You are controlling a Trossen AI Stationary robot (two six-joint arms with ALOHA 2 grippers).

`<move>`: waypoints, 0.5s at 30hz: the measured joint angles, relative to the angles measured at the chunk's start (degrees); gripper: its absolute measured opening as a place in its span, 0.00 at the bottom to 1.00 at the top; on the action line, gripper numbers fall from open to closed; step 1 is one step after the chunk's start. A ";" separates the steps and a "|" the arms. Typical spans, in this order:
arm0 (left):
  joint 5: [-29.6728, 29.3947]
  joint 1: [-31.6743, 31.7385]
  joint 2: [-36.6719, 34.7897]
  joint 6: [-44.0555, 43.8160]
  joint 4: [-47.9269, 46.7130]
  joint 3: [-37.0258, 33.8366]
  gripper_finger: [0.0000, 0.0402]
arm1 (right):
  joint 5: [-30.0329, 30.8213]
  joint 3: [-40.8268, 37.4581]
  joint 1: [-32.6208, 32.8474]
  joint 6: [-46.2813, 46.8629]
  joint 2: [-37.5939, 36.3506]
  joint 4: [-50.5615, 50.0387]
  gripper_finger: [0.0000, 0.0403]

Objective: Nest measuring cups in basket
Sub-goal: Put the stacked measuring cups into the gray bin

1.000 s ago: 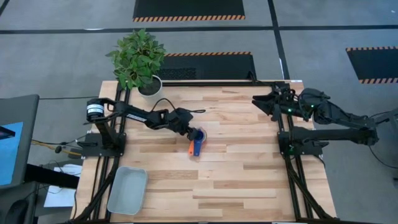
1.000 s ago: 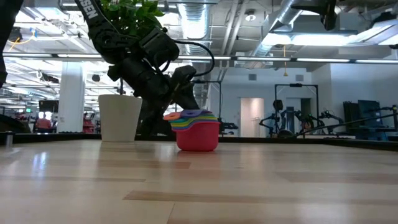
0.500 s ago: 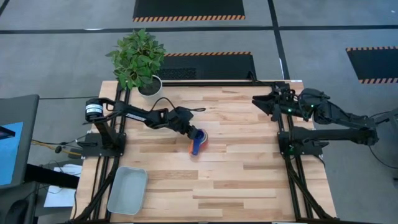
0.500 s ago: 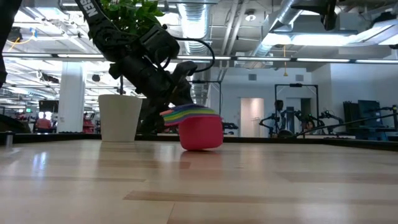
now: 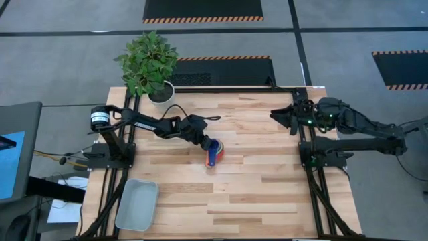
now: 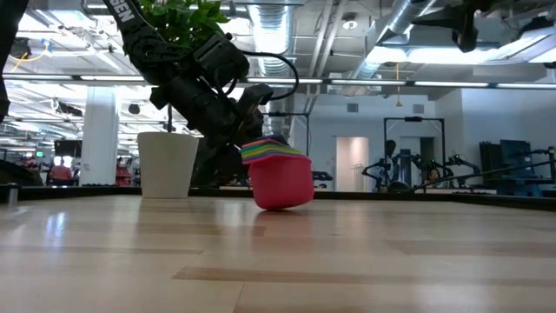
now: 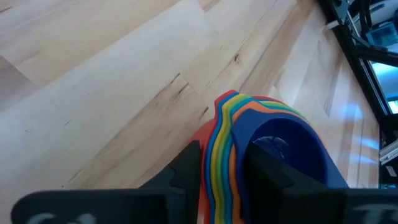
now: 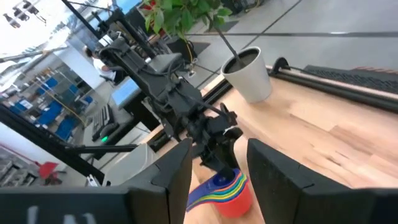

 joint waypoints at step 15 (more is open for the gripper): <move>0.13 0.20 -5.68 -0.28 -7.67 -0.37 0.19 | -0.13 0.00 0.23 -0.38 0.00 -1.75 0.41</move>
